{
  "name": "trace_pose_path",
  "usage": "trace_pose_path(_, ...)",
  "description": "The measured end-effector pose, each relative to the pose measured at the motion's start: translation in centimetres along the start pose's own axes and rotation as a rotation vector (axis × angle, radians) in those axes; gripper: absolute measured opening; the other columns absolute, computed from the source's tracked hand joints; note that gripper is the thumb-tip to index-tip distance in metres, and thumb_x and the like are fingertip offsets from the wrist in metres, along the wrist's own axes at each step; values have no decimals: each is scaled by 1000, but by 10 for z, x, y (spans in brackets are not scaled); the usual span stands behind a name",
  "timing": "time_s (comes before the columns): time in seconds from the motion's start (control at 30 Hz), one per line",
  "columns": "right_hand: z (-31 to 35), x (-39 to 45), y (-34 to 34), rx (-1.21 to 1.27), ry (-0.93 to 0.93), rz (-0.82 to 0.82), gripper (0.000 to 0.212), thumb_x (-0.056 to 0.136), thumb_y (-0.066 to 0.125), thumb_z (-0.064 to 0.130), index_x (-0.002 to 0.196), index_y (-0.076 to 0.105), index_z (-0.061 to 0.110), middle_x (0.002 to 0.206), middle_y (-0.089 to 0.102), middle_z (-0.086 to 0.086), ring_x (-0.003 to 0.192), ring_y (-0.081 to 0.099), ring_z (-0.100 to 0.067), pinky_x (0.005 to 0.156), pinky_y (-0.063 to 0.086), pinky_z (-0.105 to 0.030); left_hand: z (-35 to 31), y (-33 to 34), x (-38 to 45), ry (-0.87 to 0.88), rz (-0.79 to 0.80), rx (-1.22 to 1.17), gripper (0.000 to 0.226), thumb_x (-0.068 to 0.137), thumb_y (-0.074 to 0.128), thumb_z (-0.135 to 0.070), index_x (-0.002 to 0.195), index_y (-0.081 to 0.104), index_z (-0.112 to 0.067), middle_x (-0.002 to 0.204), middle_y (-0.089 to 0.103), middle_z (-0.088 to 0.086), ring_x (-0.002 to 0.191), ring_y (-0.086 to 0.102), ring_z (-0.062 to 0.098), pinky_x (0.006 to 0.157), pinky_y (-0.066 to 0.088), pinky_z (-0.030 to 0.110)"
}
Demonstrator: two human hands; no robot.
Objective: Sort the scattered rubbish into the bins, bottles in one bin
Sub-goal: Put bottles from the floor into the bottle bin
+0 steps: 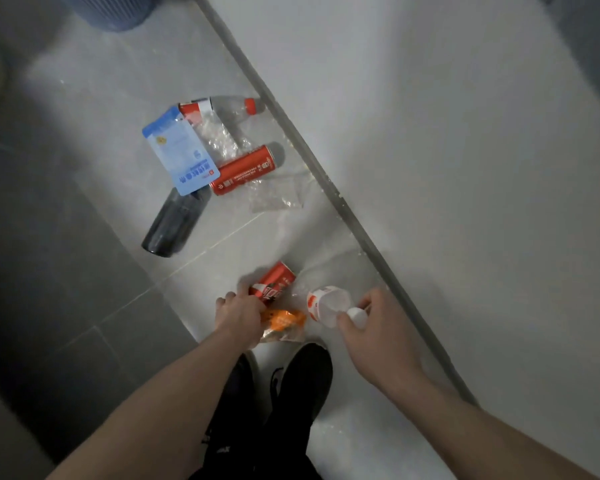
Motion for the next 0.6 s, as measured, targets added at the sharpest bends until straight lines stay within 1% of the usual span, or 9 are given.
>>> trace_pose_path(0.1,-1,-18,-12,-2,52,16,28,88,61,46,94,44,26,89,63,0,82,62,-27,70,50,-38,17,-28,-40,-44,20,-34,34,85,67,-54,112,72,-35,132,45,-2,112,53,28,101,41,42)
trace_pose_path(0.2,17,-54,-47,45,107,22,28,88,61,47,94,44,25,87,63,1,83,62,-29,69,49,-36,37,-71,-109,-99,27,-157,36,83,67,-58,110,74,-36,131,47,-4,111,55,26,104,41,41)
trace_pose_path(0.27,41,-90,-80,56,122,23,28,88,62,47,94,45,25,89,64,1,86,63,-29,69,48,-35,49,-106,-162,-137,41,-218,35,81,65,-61,106,74,-38,130,48,-8,110,57,23,104,41,40)
trace_pose_path(0.37,82,-152,-140,74,104,20,29,88,63,45,99,47,23,100,69,-5,98,66,-31,75,49,-36,63,-170,-251,-209,23,-304,46,80,59,-66,112,72,-35,124,52,-7,107,60,20,102,46,39)
trace_pose_path(0.43,112,-198,-185,83,79,20,29,90,62,44,100,47,21,105,69,-8,101,66,-32,77,50,-37,71,-221,-315,-292,2,-374,52,79,60,-66,116,70,-32,122,55,-2,108,62,23,99,47,38)
trace_pose_path(0.57,162,-288,-272,69,65,71,30,92,58,45,104,43,21,112,67,-12,105,64,-35,77,45,-37,72,-318,-440,-345,-69,-426,58,80,64,-63,124,63,-25,124,60,3,112,61,29,99,47,38)
trace_pose_path(0.6,166,-297,-281,75,66,75,31,92,58,45,105,43,21,113,67,-12,106,63,-35,78,46,-37,70,-330,-452,-344,-82,-445,58,81,65,-62,125,63,-24,125,60,4,113,61,30,99,46,39)
Point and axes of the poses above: each hand's wrist, its own x-axis towards the middle knuckle, its own y-axis out of the palm, z = x × y, the point moved 8 cm from there along x, towards the middle knuckle
